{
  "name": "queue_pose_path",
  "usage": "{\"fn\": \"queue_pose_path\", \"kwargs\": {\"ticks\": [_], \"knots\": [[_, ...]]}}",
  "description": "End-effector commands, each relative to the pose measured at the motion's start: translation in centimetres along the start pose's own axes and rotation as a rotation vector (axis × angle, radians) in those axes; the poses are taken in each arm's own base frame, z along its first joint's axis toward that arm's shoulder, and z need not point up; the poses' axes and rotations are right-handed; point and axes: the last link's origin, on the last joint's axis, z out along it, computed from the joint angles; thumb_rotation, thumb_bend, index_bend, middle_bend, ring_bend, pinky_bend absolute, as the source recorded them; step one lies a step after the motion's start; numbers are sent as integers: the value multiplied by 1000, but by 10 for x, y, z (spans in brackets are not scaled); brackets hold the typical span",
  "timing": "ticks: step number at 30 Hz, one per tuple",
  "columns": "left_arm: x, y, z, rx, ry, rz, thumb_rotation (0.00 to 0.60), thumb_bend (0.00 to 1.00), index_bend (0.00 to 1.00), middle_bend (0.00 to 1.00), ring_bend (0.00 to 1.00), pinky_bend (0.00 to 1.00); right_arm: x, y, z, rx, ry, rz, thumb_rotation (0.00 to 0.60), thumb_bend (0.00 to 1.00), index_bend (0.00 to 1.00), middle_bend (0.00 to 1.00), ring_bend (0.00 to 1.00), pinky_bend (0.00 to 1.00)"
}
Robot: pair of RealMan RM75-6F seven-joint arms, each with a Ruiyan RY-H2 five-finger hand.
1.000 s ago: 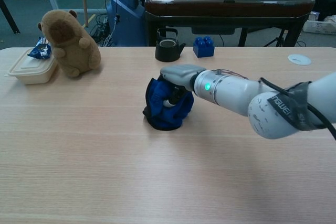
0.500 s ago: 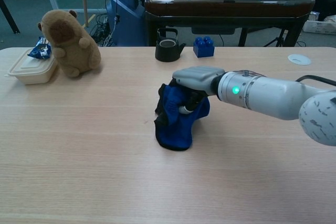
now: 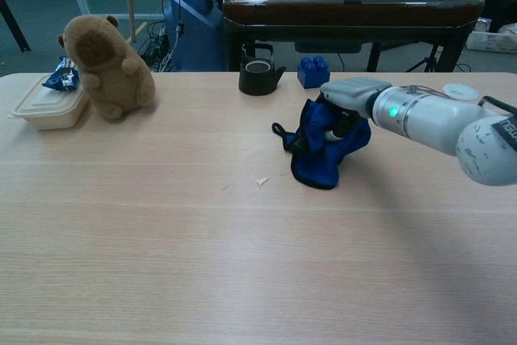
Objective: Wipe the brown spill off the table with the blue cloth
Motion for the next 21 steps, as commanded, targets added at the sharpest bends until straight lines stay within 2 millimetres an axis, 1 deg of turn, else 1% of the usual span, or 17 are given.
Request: {"fn": "queue_pose_path", "kwargs": {"ticks": [1,3,9,12,18,21], "knots": [[0,0,0,0,0,0,600,269,219,157,103,69,-2,-14,3,16,-8,33,600,609,659,603,512,718],[0,0,0,0,1,0,600,269,219,157,103,69,-4,-25,3,43,-14,44,600,609,659,603,512,718],[2,-2,-3,8,5,0,600,269,219,158,103,69,-12,-70,-1,151,-46,75,600,609,659,603,512,719],[2,-3,-4,12,6,-2,600,269,219,157,103,69,-15,-87,-3,192,-58,81,600,609,659,603,512,718],[2,-4,-5,16,5,-2,600,269,219,157,103,69,-19,-128,-12,296,-85,120,600,609,659,603,512,719],[1,-4,-5,17,4,-2,600,270,220,157,103,69,-21,-143,-18,340,-94,118,600,609,659,603,512,719]]}}
